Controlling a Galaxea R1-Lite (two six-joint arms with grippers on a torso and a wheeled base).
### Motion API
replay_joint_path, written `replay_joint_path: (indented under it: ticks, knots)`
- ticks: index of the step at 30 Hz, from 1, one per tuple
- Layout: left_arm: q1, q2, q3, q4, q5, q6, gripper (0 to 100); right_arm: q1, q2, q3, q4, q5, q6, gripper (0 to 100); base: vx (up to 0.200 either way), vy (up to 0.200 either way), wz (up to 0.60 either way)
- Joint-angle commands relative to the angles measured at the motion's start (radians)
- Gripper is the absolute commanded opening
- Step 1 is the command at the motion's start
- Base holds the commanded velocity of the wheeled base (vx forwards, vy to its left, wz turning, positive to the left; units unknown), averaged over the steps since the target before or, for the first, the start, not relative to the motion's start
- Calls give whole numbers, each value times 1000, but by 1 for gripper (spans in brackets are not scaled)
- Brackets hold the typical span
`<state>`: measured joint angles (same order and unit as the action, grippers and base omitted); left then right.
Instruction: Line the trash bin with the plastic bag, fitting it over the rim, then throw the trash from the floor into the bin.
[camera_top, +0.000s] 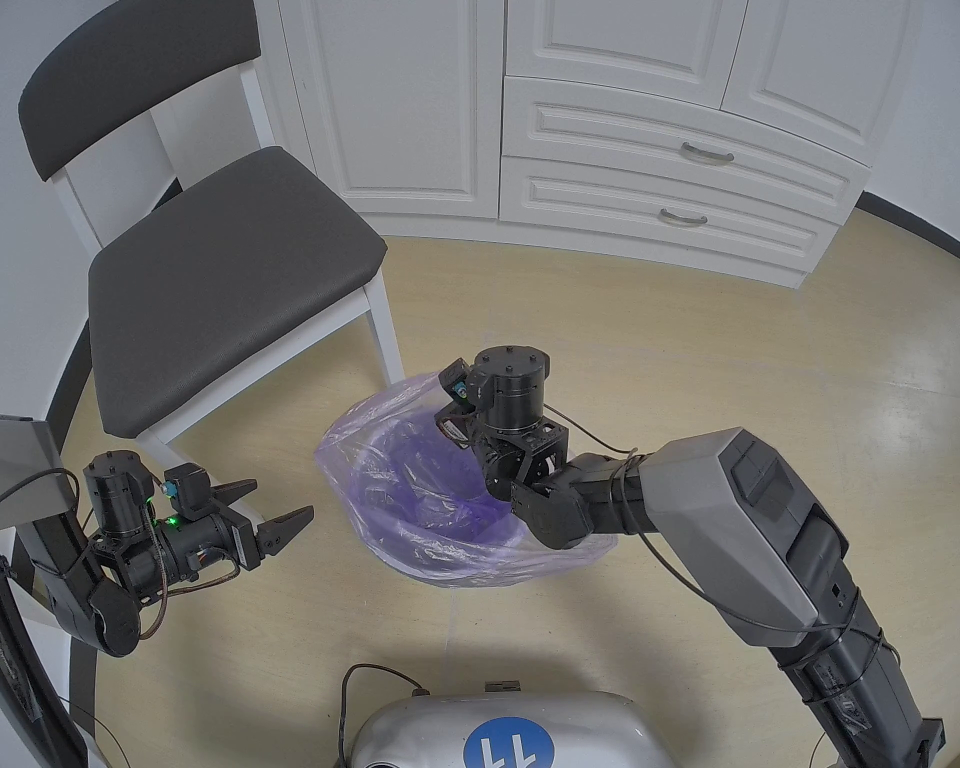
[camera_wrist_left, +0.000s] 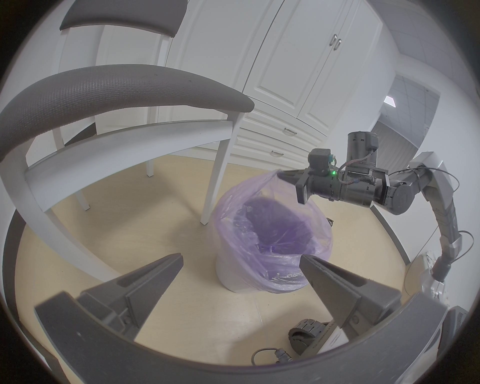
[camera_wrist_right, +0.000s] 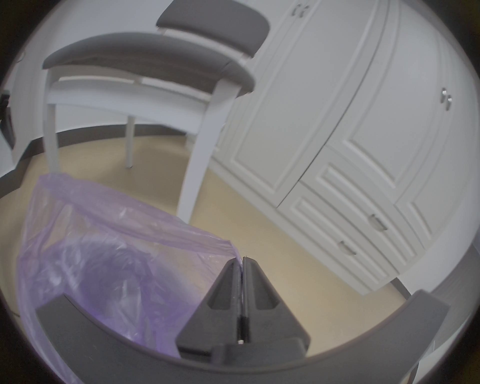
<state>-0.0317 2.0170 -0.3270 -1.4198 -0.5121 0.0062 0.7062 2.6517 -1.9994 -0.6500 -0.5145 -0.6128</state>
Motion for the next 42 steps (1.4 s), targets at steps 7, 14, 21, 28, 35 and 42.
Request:
replay_joint_path:
  ticks: [7,14,21,28,35,42]
  knots:
    - [-7,14,3,-2,4,1,100,-4,100,-1,-318,-52,-166,0,0,0,0]
    - [-14,14,6,-2,6,3,100,42,106,-1,-372,-49,-151,100,0,0,0]
    - [-16,25,3,-2,6,3,100,101,14,-1,-323,-59,-122,100,0,0,0]
    - [-14,14,6,-2,6,3,100,161,-354,264,102,-59,5,100,0,0,0]
    - [-14,14,11,-8,7,5,100,164,-716,630,552,-19,317,100,0,0,0]
    - [-24,8,59,-116,-2,5,100,131,-885,970,368,44,597,100,0,0,0]
